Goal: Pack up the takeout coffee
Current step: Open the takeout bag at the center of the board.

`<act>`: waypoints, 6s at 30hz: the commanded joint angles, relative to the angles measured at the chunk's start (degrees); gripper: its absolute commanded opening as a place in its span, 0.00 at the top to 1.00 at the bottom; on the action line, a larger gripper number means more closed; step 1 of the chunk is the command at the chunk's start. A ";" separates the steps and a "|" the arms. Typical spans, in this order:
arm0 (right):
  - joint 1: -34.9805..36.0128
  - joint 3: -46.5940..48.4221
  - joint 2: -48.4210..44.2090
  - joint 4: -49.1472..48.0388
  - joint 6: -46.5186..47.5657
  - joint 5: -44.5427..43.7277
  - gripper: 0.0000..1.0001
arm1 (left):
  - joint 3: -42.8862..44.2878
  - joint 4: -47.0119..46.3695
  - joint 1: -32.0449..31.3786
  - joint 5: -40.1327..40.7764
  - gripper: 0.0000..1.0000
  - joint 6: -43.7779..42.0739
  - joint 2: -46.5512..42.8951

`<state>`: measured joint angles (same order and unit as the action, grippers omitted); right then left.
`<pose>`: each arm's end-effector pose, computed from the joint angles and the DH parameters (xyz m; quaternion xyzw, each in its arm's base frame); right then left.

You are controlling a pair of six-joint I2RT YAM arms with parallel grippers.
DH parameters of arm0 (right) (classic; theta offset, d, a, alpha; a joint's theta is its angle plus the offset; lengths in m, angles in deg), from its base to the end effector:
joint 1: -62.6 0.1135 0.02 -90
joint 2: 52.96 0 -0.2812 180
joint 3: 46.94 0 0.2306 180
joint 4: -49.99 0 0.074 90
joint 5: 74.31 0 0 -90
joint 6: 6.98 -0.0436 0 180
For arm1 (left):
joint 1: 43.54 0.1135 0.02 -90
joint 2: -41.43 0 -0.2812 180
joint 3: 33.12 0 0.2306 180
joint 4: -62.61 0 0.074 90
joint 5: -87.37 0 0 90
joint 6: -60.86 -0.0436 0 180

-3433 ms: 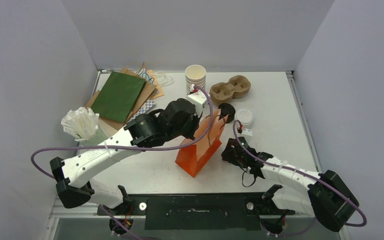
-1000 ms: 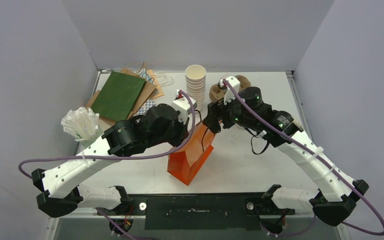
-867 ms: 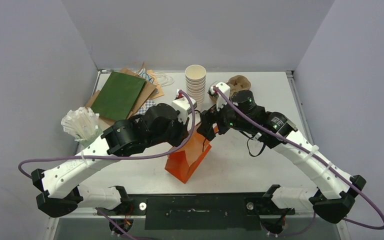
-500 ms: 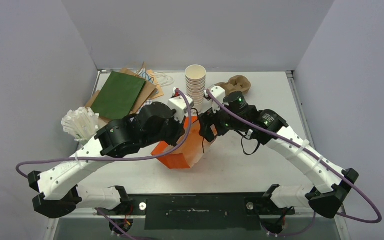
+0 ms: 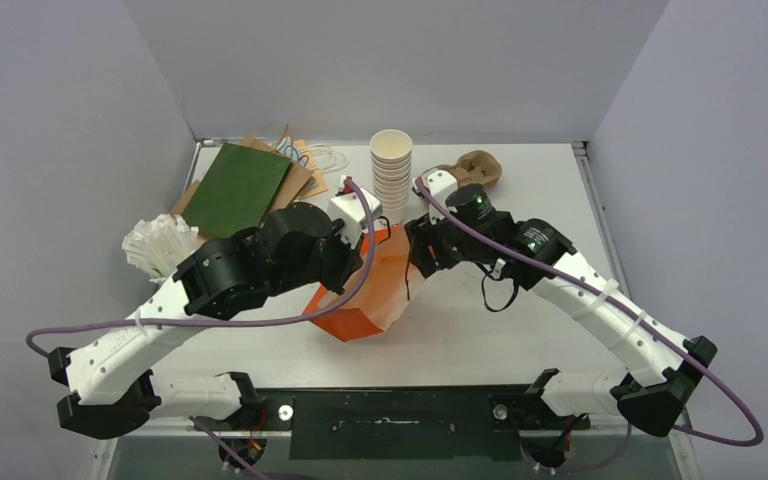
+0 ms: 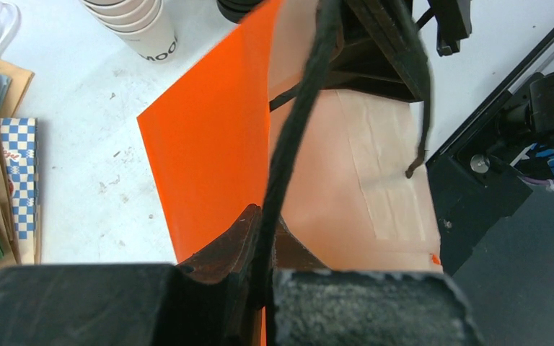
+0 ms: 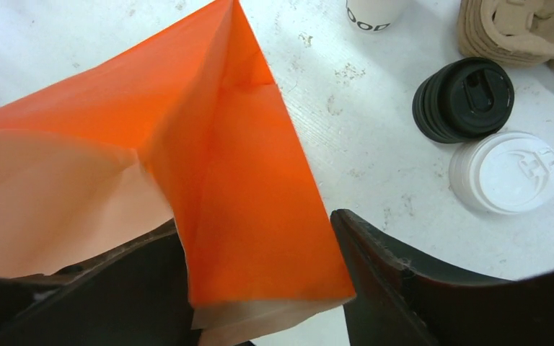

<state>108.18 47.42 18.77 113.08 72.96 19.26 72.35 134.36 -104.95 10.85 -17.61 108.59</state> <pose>0.1619 0.1691 0.3930 -0.2893 0.8603 0.2205 0.3572 0.0993 -0.1610 0.4515 0.3184 0.8165 -0.1966 0.4398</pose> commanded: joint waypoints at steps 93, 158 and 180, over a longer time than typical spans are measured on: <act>-2.90 -16.61 -14.31 -37.06 -22.70 -26.91 0.00 | -10.67 -6.70 0.15 -7.57 1.00 -2.57 1.19; 1.44 -16.53 -5.45 -39.16 -24.21 -24.76 0.00 | -5.63 -34.93 -2.75 4.88 0.57 -6.75 7.19; -2.17 -9.85 -5.17 -27.40 -28.34 -32.15 0.00 | -10.80 -26.83 -2.75 -0.49 1.00 -5.68 5.28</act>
<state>108.94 33.45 13.81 83.40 47.97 -8.95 62.93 103.19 -107.35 12.86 -24.67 115.97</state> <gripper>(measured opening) 0.994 0.016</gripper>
